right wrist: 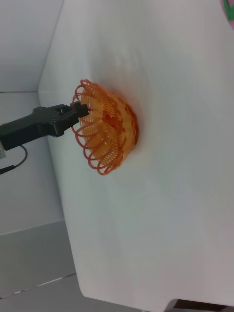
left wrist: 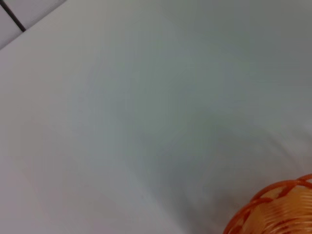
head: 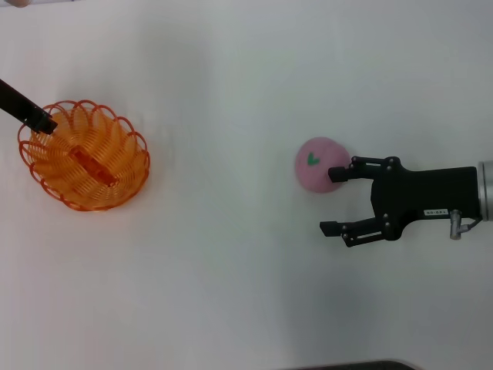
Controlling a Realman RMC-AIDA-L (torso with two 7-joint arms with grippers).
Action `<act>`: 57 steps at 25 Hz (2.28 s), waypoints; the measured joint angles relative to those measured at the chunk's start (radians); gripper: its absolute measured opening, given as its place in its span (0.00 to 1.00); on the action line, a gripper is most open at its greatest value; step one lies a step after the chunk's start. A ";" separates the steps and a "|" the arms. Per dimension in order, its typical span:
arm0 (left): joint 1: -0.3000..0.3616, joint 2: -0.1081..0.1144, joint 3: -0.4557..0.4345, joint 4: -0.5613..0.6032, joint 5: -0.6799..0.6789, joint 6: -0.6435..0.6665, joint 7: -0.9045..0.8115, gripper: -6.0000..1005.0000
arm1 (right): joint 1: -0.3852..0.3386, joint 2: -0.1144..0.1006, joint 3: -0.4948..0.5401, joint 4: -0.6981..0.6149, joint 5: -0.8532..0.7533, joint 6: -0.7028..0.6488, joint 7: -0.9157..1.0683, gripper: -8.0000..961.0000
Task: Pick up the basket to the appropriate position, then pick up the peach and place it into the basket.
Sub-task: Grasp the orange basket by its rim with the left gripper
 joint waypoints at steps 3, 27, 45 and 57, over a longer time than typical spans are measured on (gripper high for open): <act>0.000 0.000 0.000 0.001 0.000 0.001 -0.001 0.30 | 0.002 0.000 0.000 0.000 0.000 -0.002 0.002 0.99; -0.020 0.020 -0.031 0.028 0.000 0.106 -0.076 0.17 | 0.008 0.000 0.000 0.000 0.000 -0.001 0.009 0.99; -0.097 0.095 -0.241 -0.025 -0.001 0.315 -0.124 0.09 | 0.021 0.000 -0.002 0.000 0.000 0.001 0.008 0.99; -0.086 0.124 -0.447 -0.051 -0.006 0.475 -0.109 0.09 | 0.019 0.000 -0.002 0.000 -0.003 -0.001 0.009 0.99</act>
